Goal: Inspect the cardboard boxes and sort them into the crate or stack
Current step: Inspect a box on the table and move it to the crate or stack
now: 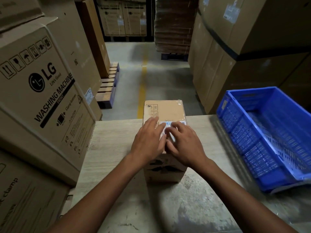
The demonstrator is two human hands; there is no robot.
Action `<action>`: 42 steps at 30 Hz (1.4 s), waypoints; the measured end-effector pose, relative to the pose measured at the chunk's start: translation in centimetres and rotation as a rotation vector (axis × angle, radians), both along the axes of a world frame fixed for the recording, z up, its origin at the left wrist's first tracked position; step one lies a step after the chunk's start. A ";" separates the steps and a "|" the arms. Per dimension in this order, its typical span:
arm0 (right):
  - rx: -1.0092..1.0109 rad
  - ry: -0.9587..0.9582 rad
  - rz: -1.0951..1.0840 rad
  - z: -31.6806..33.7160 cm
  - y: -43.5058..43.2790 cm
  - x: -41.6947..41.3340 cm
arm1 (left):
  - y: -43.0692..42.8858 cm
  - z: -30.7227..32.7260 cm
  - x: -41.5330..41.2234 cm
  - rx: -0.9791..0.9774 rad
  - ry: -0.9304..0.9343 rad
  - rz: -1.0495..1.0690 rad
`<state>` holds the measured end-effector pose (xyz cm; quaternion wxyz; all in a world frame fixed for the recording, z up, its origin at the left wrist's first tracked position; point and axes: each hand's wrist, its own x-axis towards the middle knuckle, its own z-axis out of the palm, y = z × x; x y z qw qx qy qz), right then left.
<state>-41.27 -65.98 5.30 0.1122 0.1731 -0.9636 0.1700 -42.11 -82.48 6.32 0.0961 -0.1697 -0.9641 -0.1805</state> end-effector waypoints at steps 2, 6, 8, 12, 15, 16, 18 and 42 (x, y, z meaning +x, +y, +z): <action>0.095 -0.090 0.011 -0.3 0.1 -0.1 | -0.2 -0.3 -0.2 -0.061 -0.109 0.007; 0.155 -0.069 -0.006 -0.6 -0.2 0.2 | -0.4 -0.4 -0.2 -0.156 -0.144 -0.011; 0.178 -0.028 -0.016 0.0 -0.3 -0.4 | -0.3 0.0 -0.8 -0.160 -0.088 -0.016; 0.172 -0.096 -0.090 2.4 -0.8 -3.7 | 0.3 1.4 -3.5 -0.096 0.014 0.034; 0.153 -0.124 -0.100 2.7 -1.1 -6.2 | 0.6 1.6 -6.1 -0.072 -0.048 0.059; 0.160 -0.144 -0.080 2.2 -1.1 -6.8 | 0.7 1.3 -6.8 -0.088 -0.089 0.061; 0.172 -0.215 -0.048 1.1 -1.1 -7.0 | 0.8 0.3 -7.5 -0.121 -0.152 0.075; -1.356 -0.495 -0.289 1.1 1.3 -1.2 | -2.4 -1.3 -1.7 1.546 -0.715 0.190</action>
